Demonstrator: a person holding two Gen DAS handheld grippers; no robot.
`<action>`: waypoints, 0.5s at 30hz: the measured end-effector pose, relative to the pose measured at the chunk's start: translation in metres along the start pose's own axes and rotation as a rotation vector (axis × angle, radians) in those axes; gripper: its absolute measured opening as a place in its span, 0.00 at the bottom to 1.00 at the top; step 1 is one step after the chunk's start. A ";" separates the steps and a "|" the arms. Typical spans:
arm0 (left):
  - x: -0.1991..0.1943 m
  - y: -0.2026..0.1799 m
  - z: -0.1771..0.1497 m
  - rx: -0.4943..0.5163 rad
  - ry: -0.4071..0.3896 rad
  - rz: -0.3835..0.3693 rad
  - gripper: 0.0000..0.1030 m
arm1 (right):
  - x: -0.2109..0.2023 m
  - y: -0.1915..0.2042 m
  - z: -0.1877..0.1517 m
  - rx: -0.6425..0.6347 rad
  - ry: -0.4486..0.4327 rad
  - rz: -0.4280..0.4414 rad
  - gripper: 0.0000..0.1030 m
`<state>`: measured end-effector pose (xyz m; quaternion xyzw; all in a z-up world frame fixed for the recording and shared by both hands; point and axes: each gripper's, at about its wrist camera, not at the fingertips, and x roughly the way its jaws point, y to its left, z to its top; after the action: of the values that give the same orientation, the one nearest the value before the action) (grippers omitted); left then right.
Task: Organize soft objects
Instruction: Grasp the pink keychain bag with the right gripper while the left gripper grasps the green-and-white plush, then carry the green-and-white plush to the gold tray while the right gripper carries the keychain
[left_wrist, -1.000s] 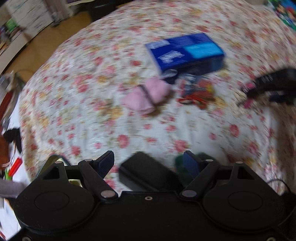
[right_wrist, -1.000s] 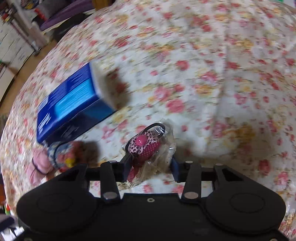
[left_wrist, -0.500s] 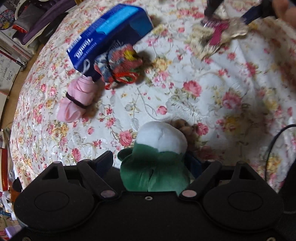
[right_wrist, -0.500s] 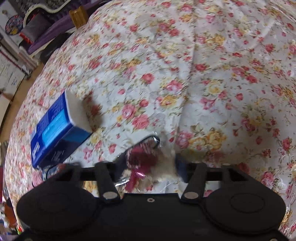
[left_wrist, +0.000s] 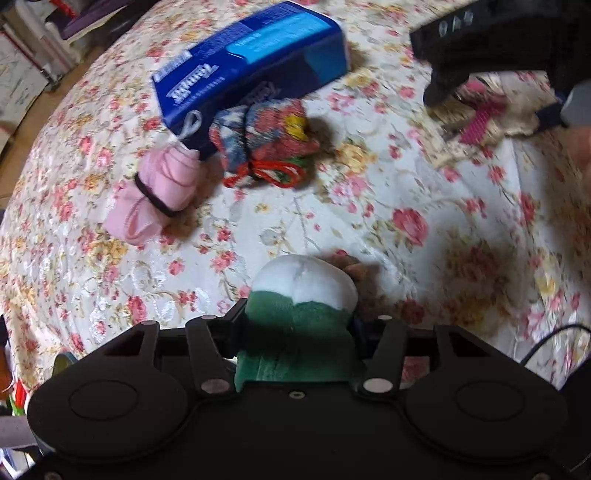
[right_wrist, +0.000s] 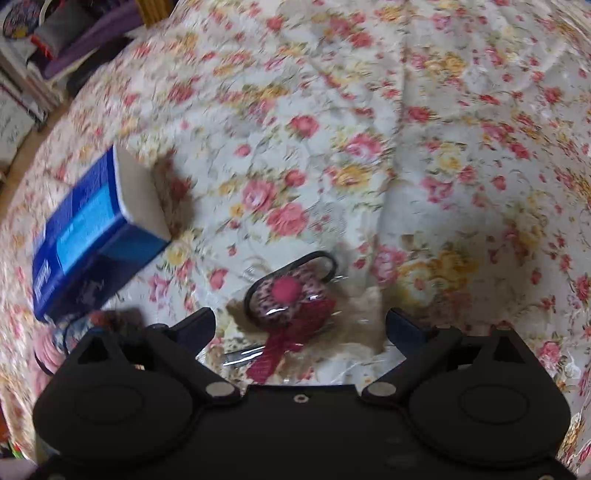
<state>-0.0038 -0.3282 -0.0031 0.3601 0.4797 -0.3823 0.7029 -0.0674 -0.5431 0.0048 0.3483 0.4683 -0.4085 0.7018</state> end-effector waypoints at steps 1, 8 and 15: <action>-0.002 0.002 0.001 -0.011 -0.002 -0.001 0.51 | 0.002 0.004 0.000 -0.013 0.000 -0.015 0.97; -0.024 0.023 0.001 -0.098 -0.025 -0.031 0.51 | 0.002 0.028 -0.010 -0.123 -0.043 -0.133 0.71; -0.047 0.054 -0.015 -0.189 -0.052 -0.023 0.51 | -0.011 0.019 -0.010 -0.106 -0.072 -0.079 0.48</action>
<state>0.0263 -0.2823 0.0452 0.2765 0.4994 -0.3525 0.7416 -0.0565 -0.5236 0.0139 0.2771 0.4772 -0.4226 0.7189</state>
